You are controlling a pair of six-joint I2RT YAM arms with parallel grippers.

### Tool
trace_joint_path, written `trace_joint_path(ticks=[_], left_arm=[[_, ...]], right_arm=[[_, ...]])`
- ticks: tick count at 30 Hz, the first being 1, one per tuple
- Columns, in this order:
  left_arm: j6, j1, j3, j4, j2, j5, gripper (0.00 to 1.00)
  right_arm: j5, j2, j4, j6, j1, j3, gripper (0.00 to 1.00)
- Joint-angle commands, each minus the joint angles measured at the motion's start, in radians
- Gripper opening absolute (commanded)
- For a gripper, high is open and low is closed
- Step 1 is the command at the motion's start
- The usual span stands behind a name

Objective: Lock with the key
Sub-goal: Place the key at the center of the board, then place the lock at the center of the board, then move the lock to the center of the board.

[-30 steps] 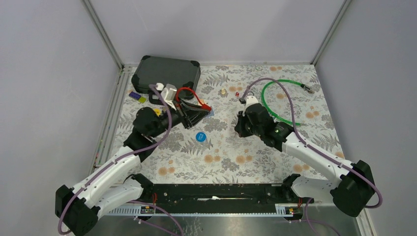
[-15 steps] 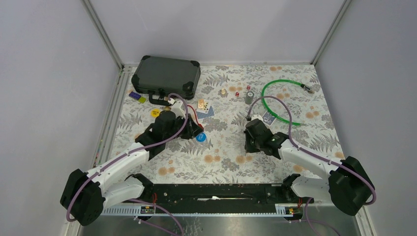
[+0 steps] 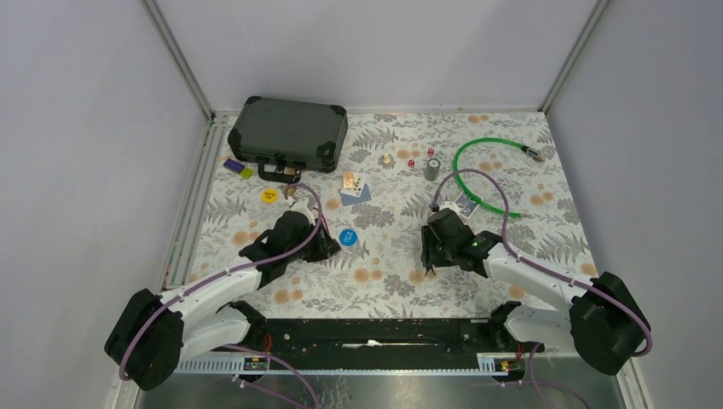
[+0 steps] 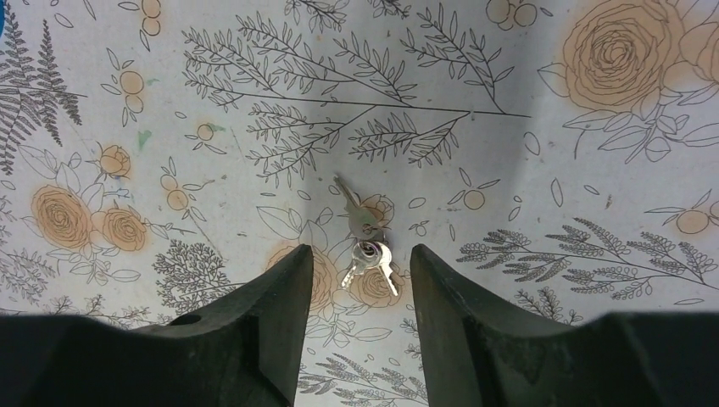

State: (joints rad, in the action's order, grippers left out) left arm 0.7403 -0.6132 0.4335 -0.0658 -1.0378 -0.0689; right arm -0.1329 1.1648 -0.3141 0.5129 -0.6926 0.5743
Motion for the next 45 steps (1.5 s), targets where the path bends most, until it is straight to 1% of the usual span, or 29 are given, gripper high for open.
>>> trace_joint_path(ticks=[1,3,4,6,9,16,17,18,19,20,22,24,25,26,28,30,31,32,36,37,39,40,42,45], left_arm=[[0.047,-0.003,-0.013,0.044,-0.017,0.02,0.0],[0.053,-0.003,-0.016,0.039,-0.038,0.016,0.01],[0.057,-0.003,-0.016,0.037,-0.049,0.014,0.06],[0.067,-0.003,-0.024,0.05,-0.066,0.014,0.11],[0.093,-0.003,-0.04,0.073,-0.093,0.02,0.14],[0.091,-0.003,-0.033,0.068,-0.156,0.02,0.36],[0.093,-0.003,-0.035,0.067,-0.15,0.028,0.39],[0.095,-0.003,-0.035,0.067,-0.139,0.037,0.46],[0.098,-0.002,-0.035,0.045,-0.128,0.052,0.6],[0.1,-0.002,-0.033,0.033,-0.117,0.061,0.67],[0.094,-0.002,-0.026,0.005,-0.095,0.077,0.76],[0.091,0.0,-0.011,-0.035,-0.072,0.109,0.79],[0.088,0.003,-0.002,-0.055,-0.057,0.118,0.85],[0.087,0.005,0.01,-0.078,-0.043,0.127,0.87],[0.082,0.012,0.039,-0.123,-0.014,0.147,0.9],[0.068,0.021,0.078,-0.174,0.011,0.164,0.92],[0.061,0.026,0.101,-0.204,0.021,0.172,0.94],[0.051,0.034,0.126,-0.233,0.029,0.18,0.96],[-0.01,0.084,0.228,-0.333,0.042,0.179,0.99],[-0.034,0.124,0.297,-0.403,0.031,0.188,0.99],[-0.041,0.163,0.367,-0.47,0.014,0.196,0.99],[-0.045,0.183,0.398,-0.494,0.001,0.198,0.99],[-0.072,0.22,0.45,-0.526,-0.029,0.188,0.99],[-0.105,0.26,0.498,-0.532,-0.052,0.183,0.99]], right_arm=[[-0.053,-0.032,-0.023,-0.032,0.008,0.044,0.54],[-0.057,-0.042,-0.022,-0.032,0.008,0.049,0.54],[-0.056,-0.043,-0.022,-0.032,0.008,0.051,0.54],[-0.057,-0.044,-0.021,-0.028,0.009,0.055,0.55],[-0.052,-0.04,-0.02,-0.025,0.008,0.063,0.55],[-0.065,-0.056,-0.021,-0.029,0.008,0.069,0.55],[-0.068,-0.058,-0.022,-0.031,0.008,0.071,0.55],[-0.072,-0.061,-0.021,-0.032,0.008,0.072,0.55],[-0.077,-0.063,-0.02,-0.032,0.008,0.073,0.55],[-0.081,-0.063,-0.021,-0.031,0.009,0.074,0.55],[-0.097,-0.067,-0.02,-0.027,0.008,0.076,0.55],[-0.115,-0.071,-0.021,-0.02,0.009,0.079,0.55],[-0.123,-0.074,-0.021,-0.019,0.009,0.079,0.55],[-0.13,-0.076,-0.021,-0.016,0.008,0.081,0.55],[-0.144,-0.084,-0.023,-0.018,0.009,0.089,0.57],[-0.151,-0.082,-0.034,-0.027,0.009,0.104,0.63],[-0.15,-0.075,-0.046,-0.033,0.009,0.118,0.64],[-0.144,-0.065,-0.062,-0.041,0.01,0.136,0.65],[-0.104,-0.007,-0.135,-0.062,0.013,0.228,0.71],[-0.069,0.015,-0.16,-0.062,0.015,0.277,0.74],[-0.047,0.029,-0.181,-0.046,0.015,0.315,0.75],[-0.036,0.031,-0.184,-0.046,0.016,0.331,0.77],[-0.008,0.031,-0.187,-0.043,0.015,0.355,0.81],[0.027,0.027,-0.192,-0.054,0.016,0.388,0.91]])
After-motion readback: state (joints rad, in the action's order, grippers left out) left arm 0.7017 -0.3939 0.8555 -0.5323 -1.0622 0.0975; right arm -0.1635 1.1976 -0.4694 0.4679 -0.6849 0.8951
